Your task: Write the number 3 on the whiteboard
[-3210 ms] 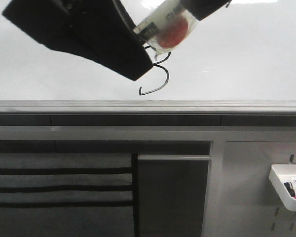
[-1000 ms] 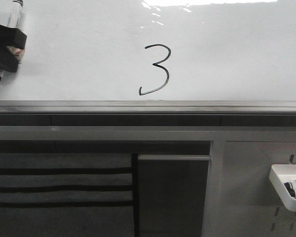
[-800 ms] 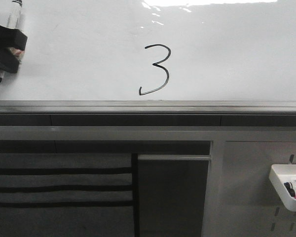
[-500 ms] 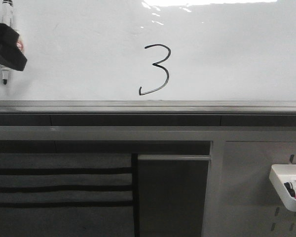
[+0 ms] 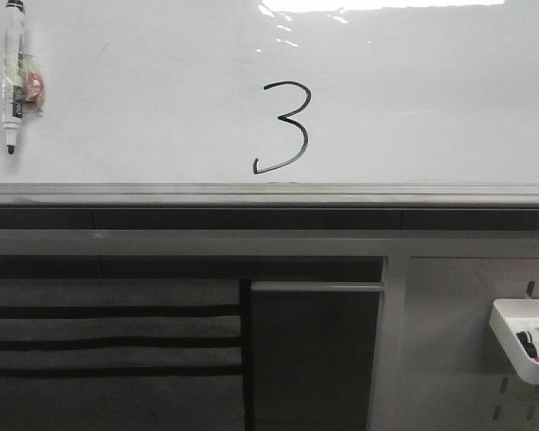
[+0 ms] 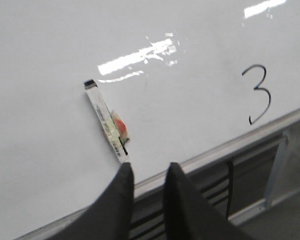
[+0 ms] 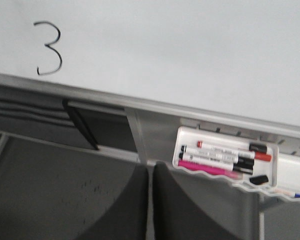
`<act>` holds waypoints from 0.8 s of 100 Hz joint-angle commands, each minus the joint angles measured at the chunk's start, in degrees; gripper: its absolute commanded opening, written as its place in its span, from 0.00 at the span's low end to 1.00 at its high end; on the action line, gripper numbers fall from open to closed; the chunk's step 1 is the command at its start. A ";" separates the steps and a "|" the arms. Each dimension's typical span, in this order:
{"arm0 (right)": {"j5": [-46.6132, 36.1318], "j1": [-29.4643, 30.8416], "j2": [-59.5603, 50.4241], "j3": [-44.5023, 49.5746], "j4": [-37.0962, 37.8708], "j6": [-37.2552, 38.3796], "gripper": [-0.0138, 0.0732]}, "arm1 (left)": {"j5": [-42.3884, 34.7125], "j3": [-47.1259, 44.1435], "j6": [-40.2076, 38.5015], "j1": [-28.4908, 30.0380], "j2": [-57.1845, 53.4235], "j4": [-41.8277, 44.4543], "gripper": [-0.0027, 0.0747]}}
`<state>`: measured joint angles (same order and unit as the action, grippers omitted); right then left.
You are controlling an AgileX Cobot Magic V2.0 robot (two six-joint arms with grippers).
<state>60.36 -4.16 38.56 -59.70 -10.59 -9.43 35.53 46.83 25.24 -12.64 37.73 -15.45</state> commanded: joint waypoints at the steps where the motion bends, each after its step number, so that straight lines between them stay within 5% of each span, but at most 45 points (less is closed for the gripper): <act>1: -11.78 0.38 -5.12 3.89 -0.10 0.64 0.08 | -5.69 -0.24 -4.70 0.16 -3.61 0.04 0.01; 50: -5.73 0.38 -14.17 12.42 -0.10 0.64 0.08 | -8.48 -5.45 -5.40 0.16 -7.01 -5.63 0.01; 80: -5.62 0.38 -14.17 12.42 -0.10 0.64 0.08 | -16.60 -18.00 -5.40 5.27 -22.93 5.88 0.01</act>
<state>58.23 -4.16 24.00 -46.13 -10.59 -8.90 26.65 32.63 20.47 -9.11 19.33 -11.72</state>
